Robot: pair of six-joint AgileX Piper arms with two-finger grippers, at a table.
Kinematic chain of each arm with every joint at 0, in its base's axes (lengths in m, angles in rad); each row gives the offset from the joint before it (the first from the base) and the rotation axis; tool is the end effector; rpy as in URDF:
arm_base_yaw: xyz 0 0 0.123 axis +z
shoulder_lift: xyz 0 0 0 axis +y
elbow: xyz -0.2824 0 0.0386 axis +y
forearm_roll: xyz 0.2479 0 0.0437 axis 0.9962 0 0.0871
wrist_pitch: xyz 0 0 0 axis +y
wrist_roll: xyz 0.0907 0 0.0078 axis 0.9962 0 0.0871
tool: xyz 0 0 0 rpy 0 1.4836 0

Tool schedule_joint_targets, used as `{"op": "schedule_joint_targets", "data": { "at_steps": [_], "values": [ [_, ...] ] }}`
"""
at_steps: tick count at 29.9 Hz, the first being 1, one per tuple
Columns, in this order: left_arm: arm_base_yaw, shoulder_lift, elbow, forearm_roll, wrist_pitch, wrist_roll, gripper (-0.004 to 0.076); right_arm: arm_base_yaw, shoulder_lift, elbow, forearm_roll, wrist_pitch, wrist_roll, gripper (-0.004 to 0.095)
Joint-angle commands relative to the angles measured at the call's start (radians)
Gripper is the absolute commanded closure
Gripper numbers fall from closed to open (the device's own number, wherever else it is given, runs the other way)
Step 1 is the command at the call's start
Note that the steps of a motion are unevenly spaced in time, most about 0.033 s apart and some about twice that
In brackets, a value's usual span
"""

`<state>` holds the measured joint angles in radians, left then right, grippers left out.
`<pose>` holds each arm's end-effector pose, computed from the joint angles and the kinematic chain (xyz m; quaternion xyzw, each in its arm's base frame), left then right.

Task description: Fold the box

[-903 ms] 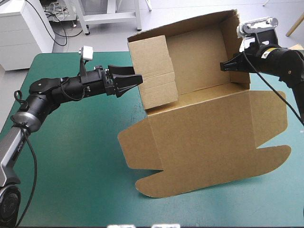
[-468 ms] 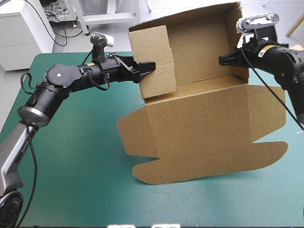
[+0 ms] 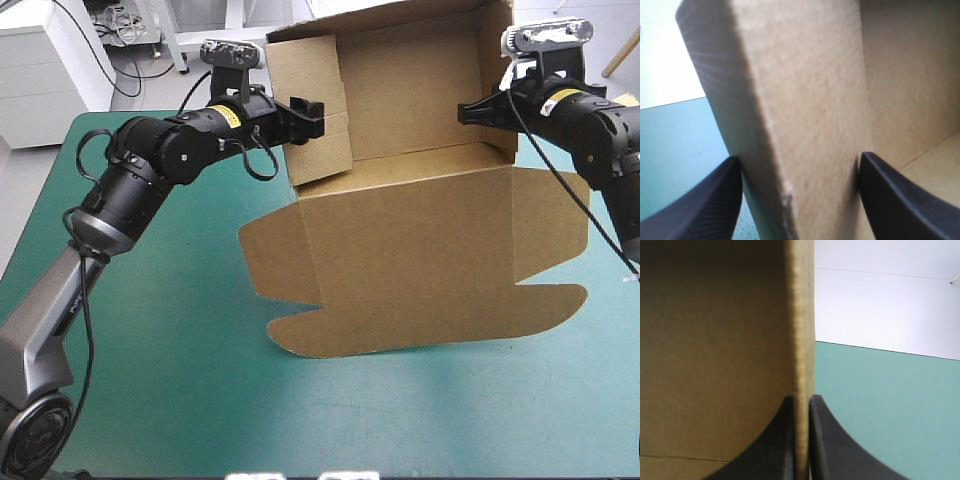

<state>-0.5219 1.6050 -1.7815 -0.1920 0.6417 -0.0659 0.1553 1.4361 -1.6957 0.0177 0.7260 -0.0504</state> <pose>0.3146 -0.1929 0.4577 0.1557 0.8093 -0.2487 0.5089 0.3093 0.0495 0.4801 -0.0828 0.8235 0.0380 0.5599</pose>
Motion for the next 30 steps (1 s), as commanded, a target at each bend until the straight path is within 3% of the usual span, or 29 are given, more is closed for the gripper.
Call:
{"op": "schedule_joint_targets", "data": {
  "at_steps": [1,8,14,19,30],
  "values": [
    [-0.048,-0.016,-0.067,0.159,-0.055,-0.158,0.0314,0.005,-0.028,-0.027,0.014,-0.120,0.045,0.0918],
    [-0.082,0.016,-0.085,0.229,-0.094,-0.249,0.0576,0.005,-0.002,-0.023,0.018,-0.118,0.060,0.0918],
    [-0.082,0.029,-0.085,0.226,-0.101,-0.253,0.0706,0.005,0.011,-0.018,0.023,-0.110,0.060,0.0918],
    [-0.080,0.042,-0.085,0.226,-0.075,-0.251,0.0720,0.005,0.029,-0.018,0.026,-0.041,0.050,0.0918],
    [-0.057,0.146,-0.085,0.276,0.136,-0.219,0.0719,0.005,0.140,-0.018,0.034,0.212,0.036,0.0924]
  ]
}}
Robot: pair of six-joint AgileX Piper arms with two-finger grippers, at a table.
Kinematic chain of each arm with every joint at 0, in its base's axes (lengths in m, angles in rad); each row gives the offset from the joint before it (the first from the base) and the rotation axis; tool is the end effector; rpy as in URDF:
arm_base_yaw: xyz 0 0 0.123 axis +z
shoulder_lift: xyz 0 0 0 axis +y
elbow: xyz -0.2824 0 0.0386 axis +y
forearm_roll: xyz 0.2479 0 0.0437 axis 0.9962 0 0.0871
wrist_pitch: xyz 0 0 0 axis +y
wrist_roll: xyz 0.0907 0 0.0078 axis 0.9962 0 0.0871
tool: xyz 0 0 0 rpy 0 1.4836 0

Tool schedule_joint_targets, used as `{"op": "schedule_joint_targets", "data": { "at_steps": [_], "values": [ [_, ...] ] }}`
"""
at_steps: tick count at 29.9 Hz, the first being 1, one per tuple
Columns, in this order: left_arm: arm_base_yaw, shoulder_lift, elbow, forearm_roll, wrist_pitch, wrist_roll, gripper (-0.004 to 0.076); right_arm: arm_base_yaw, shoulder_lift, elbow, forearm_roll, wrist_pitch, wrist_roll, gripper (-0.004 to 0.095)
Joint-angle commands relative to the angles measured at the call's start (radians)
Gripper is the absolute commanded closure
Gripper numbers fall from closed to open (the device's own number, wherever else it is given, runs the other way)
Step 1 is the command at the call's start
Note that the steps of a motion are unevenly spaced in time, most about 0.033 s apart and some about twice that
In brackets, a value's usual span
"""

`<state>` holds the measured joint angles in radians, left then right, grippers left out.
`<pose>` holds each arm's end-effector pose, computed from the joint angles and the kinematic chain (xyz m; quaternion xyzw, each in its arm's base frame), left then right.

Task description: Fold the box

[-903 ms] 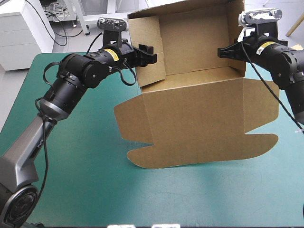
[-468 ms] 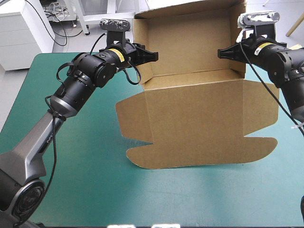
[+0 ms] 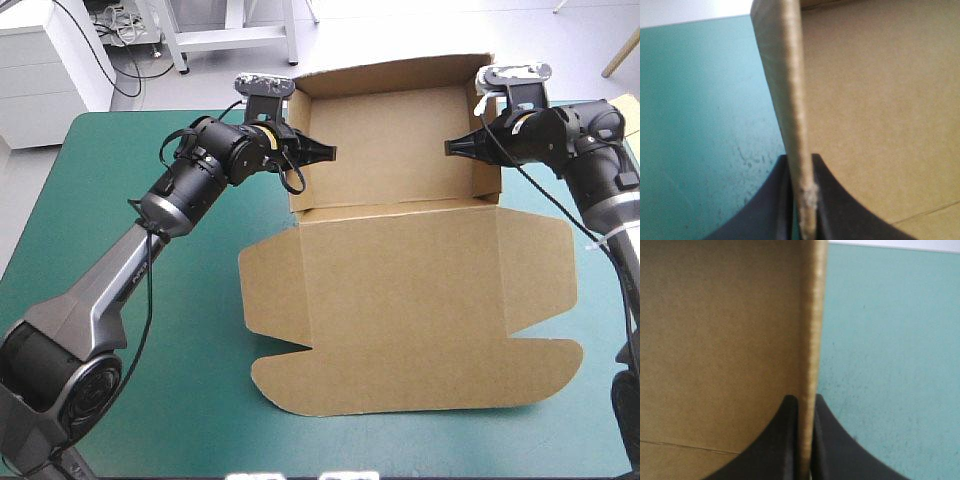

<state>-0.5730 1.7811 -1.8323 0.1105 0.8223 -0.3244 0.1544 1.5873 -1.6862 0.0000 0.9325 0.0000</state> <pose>0.3506 -0.2174 0.3902 0.1283 0.8929 -0.1384 0.4088 0.3482 0.0542 0.4108 -0.0707 0.9135 0.0309 0.3994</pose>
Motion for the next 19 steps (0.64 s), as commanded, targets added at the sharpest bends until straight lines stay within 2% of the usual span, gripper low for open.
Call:
{"op": "schedule_joint_targets", "data": {
  "at_steps": [1,8,13,19],
  "values": [
    [-0.004,-0.022,-0.034,-0.023,-0.032,0.049,0.0718,0.006,0.004,-0.028,0.051,0.029,-0.022,0.0924],
    [0.020,0.036,-0.031,-0.039,0.039,0.082,0.0718,0.006,0.103,-0.028,0.064,0.165,-0.040,0.0924],
    [0.052,0.091,-0.030,-0.127,0.070,0.158,0.0718,0.006,0.155,-0.028,0.092,0.171,-0.040,0.0924],
    [0.052,0.161,-0.030,-0.126,0.125,0.188,0.0718,0.006,0.205,-0.028,0.094,0.173,-0.040,0.0924]
  ]
}}
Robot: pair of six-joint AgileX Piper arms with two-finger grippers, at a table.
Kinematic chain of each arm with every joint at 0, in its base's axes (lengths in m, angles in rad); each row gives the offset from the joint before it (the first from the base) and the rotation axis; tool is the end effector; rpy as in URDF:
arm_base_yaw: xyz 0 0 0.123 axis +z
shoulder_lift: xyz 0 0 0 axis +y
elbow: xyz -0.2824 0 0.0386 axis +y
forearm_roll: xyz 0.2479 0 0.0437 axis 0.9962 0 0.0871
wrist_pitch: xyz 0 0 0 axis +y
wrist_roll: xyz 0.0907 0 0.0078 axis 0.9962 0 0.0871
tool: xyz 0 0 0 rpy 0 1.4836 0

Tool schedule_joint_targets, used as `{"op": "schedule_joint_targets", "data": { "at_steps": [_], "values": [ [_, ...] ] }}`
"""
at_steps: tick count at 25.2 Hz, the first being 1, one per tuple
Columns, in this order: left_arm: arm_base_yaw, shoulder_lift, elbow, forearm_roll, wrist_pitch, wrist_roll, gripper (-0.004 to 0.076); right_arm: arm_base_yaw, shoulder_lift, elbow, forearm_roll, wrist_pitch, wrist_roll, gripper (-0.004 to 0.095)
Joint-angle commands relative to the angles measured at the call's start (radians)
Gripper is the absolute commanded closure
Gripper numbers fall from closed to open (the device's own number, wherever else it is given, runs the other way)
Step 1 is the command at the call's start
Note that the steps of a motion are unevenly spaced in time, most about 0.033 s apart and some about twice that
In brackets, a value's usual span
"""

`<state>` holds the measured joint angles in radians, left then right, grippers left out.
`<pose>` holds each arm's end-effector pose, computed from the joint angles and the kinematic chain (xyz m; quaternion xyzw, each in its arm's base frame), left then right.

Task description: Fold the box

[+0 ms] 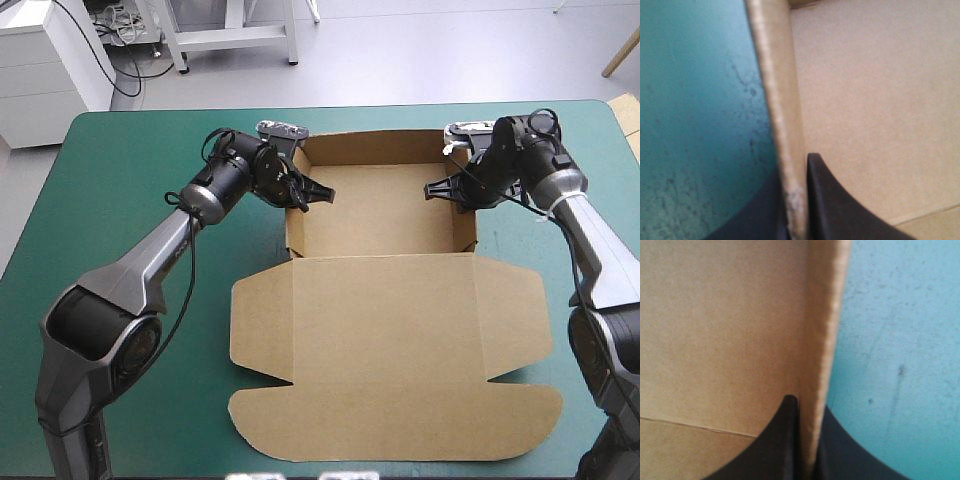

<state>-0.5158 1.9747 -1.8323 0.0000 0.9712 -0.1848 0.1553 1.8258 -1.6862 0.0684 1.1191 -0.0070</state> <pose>0.3872 -0.2195 0.2976 0.1587 0.9500 -0.0923 0.2525 0.3898 0.0667 0.3116 -0.0709 0.9770 0.0477 0.1952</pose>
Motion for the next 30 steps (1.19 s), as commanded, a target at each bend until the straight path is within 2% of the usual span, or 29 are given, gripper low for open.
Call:
{"op": "schedule_joint_targets", "data": {
  "at_steps": [1,3,5,7,10,12,13,14,15,16,18,20,28,30],
  "values": [
    [-0.005,-0.021,-0.030,-0.023,-0.016,0.048,0.0718,0.005,-0.023,-0.028,0.026,-0.014,-0.033,0.0924],
    [-0.005,-0.002,-0.030,-0.038,-0.003,0.048,0.0706,0.005,-0.003,-0.028,0.026,-0.006,-0.033,0.0924],
    [-0.005,0.014,-0.030,-0.066,0.007,0.048,0.0659,0.005,0.014,-0.028,0.026,0.017,-0.033,0.0924],
    [-0.005,0.027,-0.030,-0.090,0.014,0.048,0.0575,0.005,0.030,-0.028,0.026,0.037,-0.041,0.0921],
    [-0.005,0.037,-0.030,-0.102,0.024,0.048,0.0374,0.005,0.038,-0.028,0.026,0.050,-0.051,0.0877],
    [-0.005,0.037,-0.030,-0.095,0.026,0.048,0.0218,0.005,0.038,-0.028,0.032,0.050,-0.061,0.0779],
    [-0.005,0.037,-0.030,-0.088,0.030,0.047,0.0165,0.005,0.038,-0.028,0.032,0.050,-0.063,0.0723],
    [-0.005,0.037,-0.034,-0.074,0.040,0.047,0.0073,0.005,0.038,-0.028,0.036,0.050,-0.063,0.0546],
    [-0.005,0.037,-0.034,-0.072,0.044,0.047,0.0051,0.005,0.038,-0.028,0.036,0.050,-0.063,0.0464],
    [-0.005,0.037,-0.040,-0.069,0.057,0.044,0.0043,0.003,0.038,-0.028,0.036,0.050,-0.063,0.0259],
    [-0.005,0.030,-0.042,-0.069,0.057,0.044,0.0043,0.003,0.038,-0.028,0.033,0.050,-0.059,0.0049],
    [-0.005,0.014,-0.049,-0.065,0.055,0.044,0.0043,0.003,0.027,-0.031,0.033,0.043,-0.059,0.0015],
    [-0.005,-0.122,-0.143,-0.030,0.099,0.055,0.0043,0.003,-0.118,-0.033,-0.005,-0.003,-0.082,0.0023],
    [-0.005,-0.157,-0.160,-0.030,0.120,0.098,0.0045,0.003,-0.166,-0.033,-0.021,-0.007,-0.084,0.0023]
  ]
}}
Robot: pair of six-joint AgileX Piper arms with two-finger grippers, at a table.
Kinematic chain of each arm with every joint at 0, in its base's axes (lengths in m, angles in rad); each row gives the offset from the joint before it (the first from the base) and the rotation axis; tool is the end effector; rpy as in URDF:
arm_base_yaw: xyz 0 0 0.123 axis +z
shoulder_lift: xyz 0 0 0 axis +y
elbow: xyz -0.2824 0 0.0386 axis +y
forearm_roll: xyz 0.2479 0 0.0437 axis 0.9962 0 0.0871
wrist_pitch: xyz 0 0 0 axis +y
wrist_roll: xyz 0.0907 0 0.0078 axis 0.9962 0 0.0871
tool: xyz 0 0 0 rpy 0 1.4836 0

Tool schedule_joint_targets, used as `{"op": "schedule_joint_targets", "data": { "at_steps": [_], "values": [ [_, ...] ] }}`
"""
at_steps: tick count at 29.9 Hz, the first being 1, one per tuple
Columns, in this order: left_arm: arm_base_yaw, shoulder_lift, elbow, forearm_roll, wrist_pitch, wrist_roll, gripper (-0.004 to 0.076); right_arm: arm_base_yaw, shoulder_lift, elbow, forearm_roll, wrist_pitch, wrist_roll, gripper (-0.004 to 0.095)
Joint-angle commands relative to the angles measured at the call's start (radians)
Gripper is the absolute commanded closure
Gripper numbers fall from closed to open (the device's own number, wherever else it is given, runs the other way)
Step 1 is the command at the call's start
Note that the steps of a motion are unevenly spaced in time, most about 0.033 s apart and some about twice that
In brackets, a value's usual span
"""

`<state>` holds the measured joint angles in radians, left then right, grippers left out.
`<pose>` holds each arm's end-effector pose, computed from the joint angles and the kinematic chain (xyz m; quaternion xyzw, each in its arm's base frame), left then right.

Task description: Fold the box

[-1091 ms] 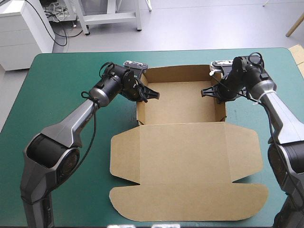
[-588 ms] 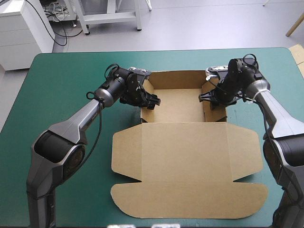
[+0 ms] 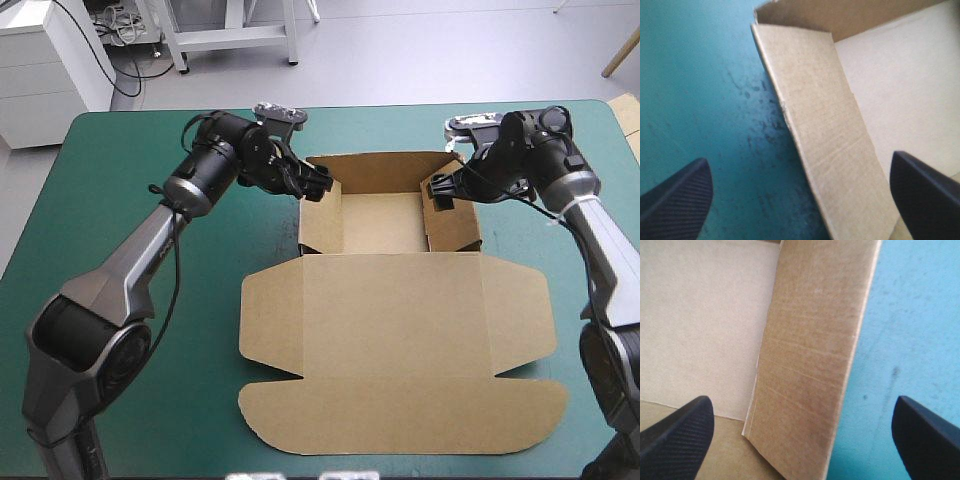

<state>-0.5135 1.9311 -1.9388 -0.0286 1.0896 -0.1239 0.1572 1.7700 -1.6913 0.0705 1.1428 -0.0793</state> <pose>0.3758 -0.2146 0.3429 0.1829 0.9411 -0.1023 0.2653 0.3770 0.0657 0.3339 -0.1078 0.9697 0.0429 0.2149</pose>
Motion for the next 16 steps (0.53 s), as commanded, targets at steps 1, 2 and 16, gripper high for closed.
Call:
{"op": "schedule_joint_targets", "data": {
  "at_steps": [1,2,16],
  "values": [
    [-0.007,-0.133,-0.059,-0.001,0.014,0.054,0.0045,0.001,-0.130,-0.028,-0.025,-0.035,-0.017,0.0023],
    [-0.007,-0.168,-0.064,0.010,0.033,0.070,0.0045,0.001,-0.160,-0.028,-0.027,-0.039,-0.028,0.0023],
    [-0.007,-0.432,0.028,0.115,0.185,0.175,0.0642,0.001,-0.343,-0.028,-0.041,-0.086,-0.047,0.0023]
  ]
}}
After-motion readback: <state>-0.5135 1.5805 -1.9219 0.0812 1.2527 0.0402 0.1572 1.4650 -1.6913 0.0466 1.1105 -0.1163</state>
